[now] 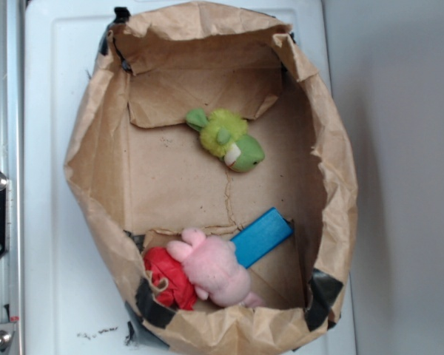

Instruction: Grab the green animal.

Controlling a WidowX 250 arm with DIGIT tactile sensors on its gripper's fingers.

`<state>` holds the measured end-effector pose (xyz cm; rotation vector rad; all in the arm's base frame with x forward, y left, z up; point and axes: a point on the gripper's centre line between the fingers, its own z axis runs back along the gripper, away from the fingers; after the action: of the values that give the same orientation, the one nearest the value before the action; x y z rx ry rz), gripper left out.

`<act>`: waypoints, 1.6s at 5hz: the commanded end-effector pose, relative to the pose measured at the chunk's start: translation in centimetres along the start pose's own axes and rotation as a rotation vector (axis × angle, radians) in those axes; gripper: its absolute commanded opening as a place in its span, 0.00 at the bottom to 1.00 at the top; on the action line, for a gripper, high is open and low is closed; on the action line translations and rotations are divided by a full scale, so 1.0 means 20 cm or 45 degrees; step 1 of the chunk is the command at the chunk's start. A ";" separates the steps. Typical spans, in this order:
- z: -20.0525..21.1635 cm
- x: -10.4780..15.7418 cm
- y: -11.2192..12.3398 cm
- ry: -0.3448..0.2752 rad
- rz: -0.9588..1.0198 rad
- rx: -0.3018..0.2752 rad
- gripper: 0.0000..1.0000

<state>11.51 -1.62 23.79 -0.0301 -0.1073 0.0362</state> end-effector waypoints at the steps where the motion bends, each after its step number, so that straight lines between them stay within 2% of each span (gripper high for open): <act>1: 0.00 0.00 0.00 0.000 0.000 0.000 1.00; 2: -0.10 0.14 0.01 -0.096 0.078 0.040 1.00; 3: -0.20 0.29 0.08 -0.067 0.180 0.050 1.00; 4: -0.23 0.28 0.09 -0.072 0.224 0.088 1.00; 5: -0.27 0.35 0.15 -0.079 0.292 0.085 1.00; 6: -0.34 0.48 0.30 -0.158 0.533 0.038 1.00; 7: -0.38 0.62 0.39 -0.176 0.655 0.047 1.00; 8: -0.38 0.72 0.46 -0.093 0.640 -0.009 1.00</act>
<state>26.17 6.93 15.85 -0.0632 -0.1098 0.5289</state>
